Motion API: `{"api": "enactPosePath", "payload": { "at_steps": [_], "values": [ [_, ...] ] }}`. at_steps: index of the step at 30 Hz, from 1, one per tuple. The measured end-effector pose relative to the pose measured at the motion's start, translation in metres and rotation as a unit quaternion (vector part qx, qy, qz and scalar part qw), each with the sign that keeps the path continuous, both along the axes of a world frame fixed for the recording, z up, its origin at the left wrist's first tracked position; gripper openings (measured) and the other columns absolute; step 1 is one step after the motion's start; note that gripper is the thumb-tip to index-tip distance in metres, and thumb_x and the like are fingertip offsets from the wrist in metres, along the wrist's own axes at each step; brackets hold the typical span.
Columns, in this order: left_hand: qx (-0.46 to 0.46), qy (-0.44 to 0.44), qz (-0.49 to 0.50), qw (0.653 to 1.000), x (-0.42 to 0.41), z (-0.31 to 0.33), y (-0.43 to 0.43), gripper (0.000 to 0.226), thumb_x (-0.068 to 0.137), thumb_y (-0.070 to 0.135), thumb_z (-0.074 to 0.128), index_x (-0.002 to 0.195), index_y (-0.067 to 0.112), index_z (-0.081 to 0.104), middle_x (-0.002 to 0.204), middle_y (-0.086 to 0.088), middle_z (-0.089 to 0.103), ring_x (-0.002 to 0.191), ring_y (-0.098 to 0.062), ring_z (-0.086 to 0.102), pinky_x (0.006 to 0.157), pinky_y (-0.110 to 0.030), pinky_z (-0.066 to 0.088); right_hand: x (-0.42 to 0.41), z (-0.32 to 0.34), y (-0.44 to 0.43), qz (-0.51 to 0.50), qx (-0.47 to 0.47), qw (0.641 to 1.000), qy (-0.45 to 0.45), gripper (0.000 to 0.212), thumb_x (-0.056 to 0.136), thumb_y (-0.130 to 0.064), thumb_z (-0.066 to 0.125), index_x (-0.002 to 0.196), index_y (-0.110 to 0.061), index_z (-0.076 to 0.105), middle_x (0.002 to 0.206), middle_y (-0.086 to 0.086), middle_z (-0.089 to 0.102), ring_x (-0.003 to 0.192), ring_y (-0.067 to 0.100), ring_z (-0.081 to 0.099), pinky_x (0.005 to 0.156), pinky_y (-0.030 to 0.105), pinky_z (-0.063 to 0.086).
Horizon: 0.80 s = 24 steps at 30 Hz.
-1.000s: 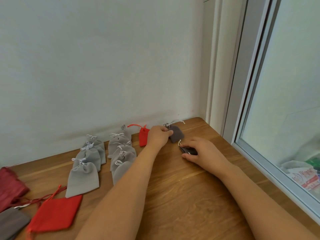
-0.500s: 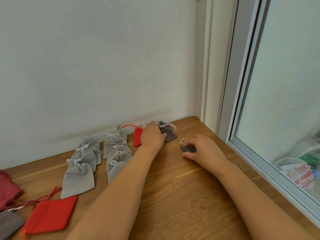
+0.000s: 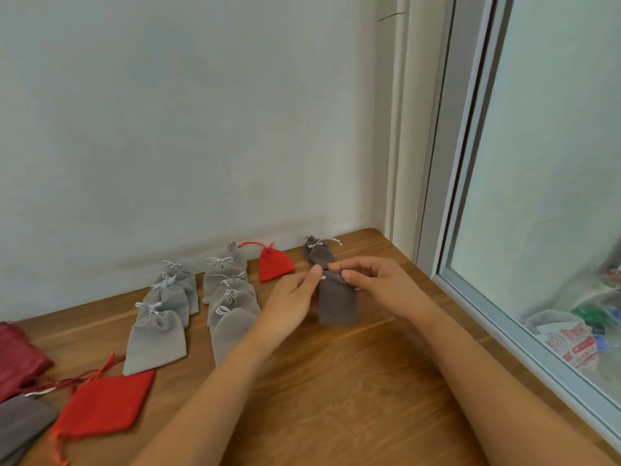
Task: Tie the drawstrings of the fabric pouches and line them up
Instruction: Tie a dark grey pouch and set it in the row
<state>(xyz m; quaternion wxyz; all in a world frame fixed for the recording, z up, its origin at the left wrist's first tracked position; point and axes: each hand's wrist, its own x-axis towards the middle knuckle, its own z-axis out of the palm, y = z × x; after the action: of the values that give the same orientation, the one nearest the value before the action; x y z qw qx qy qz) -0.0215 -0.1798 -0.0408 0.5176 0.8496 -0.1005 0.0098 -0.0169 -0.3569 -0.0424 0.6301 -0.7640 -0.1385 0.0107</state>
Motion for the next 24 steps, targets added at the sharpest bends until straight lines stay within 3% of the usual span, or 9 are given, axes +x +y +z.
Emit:
{"api": "enactPosePath", "payload": {
  "at_steps": [5,10,15,19,22,24],
  "values": [
    [-0.044,-0.040,0.052,0.997,0.001,-0.014,0.009,0.037,0.102,0.026,0.040,0.069,0.016,0.051,0.059,0.004,0.051,0.062,-0.013,0.050,0.067,-0.031,0.040,-0.001,-0.002,0.002,0.028,0.001,1.000,0.002,0.029,0.091,-0.012,0.062,0.120,-0.014,0.067,0.109,-0.004,0.071,0.094,0.000,0.067,0.074,0.014,0.052],
    [-0.161,-0.007,0.052,0.986,0.005,-0.012,0.012,0.035,0.101,0.021,0.045,0.068,0.010,0.053,0.063,-0.004,0.054,0.061,-0.014,0.051,0.061,-0.026,0.044,0.000,-0.005,0.002,0.035,-0.017,0.999,-0.016,0.025,0.088,-0.004,0.065,0.108,-0.017,0.071,0.092,-0.009,0.074,0.082,-0.001,0.066,0.070,0.014,0.051],
    [-0.202,0.002,0.076,0.976,0.001,-0.008,0.014,0.034,0.095,0.011,0.050,0.061,0.008,0.050,0.057,-0.001,0.051,0.049,-0.010,0.043,0.053,-0.026,0.035,0.001,-0.002,0.001,0.065,-0.018,0.998,0.004,0.023,0.094,-0.017,0.057,0.107,-0.006,0.072,0.091,0.002,0.074,0.080,0.008,0.068,0.069,0.018,0.054],
    [-0.366,0.066,0.055,0.927,0.001,0.003,0.017,0.040,0.094,0.003,0.046,0.055,0.009,0.040,0.075,-0.008,0.067,0.044,-0.006,0.044,0.043,-0.020,0.029,-0.001,-0.003,0.004,0.067,-0.019,0.998,-0.004,0.033,0.096,-0.025,0.049,0.093,0.001,0.070,0.077,0.005,0.070,0.069,0.011,0.066,0.067,0.021,0.053],
    [-0.457,0.097,0.034,0.884,0.001,0.009,0.023,0.037,0.095,0.003,0.042,0.060,0.014,0.037,0.063,-0.003,0.062,0.040,-0.005,0.037,0.038,-0.015,0.026,-0.004,0.000,0.002,0.048,-0.061,0.995,-0.056,0.033,0.097,-0.028,0.048,0.082,-0.008,0.070,0.069,-0.002,0.067,0.066,0.009,0.062,0.065,0.017,0.050],
    [-0.432,0.093,0.029,0.897,0.001,0.011,0.025,0.038,0.096,0.003,0.039,0.060,0.017,0.036,0.050,0.005,0.048,0.039,-0.005,0.031,0.039,-0.016,0.022,-0.004,0.003,-0.005,0.021,-0.074,0.994,-0.077,0.033,0.098,-0.024,0.049,0.079,-0.010,0.071,0.066,-0.004,0.064,0.064,0.006,0.058,0.063,0.015,0.047]
  ]
}}
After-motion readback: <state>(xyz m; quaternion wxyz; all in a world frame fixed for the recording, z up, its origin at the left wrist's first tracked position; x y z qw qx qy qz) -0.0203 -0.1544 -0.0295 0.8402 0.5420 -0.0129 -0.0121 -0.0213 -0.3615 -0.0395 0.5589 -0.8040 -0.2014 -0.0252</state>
